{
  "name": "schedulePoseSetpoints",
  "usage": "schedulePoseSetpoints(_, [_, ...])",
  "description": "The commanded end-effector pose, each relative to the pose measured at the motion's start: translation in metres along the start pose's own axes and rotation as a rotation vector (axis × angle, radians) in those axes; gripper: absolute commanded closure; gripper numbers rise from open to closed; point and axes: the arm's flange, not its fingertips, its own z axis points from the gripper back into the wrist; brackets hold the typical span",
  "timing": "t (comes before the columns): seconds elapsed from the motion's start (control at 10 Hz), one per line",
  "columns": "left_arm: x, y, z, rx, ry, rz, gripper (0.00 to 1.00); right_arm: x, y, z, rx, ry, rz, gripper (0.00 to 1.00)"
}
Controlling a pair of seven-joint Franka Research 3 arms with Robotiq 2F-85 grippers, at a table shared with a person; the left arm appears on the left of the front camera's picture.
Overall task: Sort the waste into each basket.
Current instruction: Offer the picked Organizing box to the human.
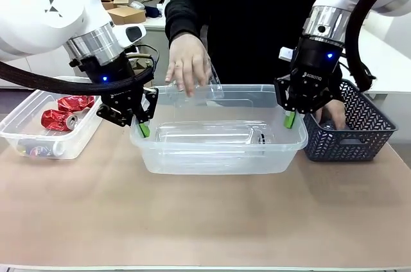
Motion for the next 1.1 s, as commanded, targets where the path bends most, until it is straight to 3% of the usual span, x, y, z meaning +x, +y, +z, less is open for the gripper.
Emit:
schedulePoseSetpoints(0.0, [0.0031, 0.0117, 0.0053, 0.004, -0.02, 0.029, 1.0, -0.0001, -0.005, 0.0045, 0.005, 0.005, 0.002, 1.0])
schedulePoseSetpoints(1.0, [0.0031, 0.0117, 0.0053, 0.004, -0.02, 0.029, 1.0, -0.0001, -0.005, 0.0045, 0.005, 0.005, 0.002, 1.0])
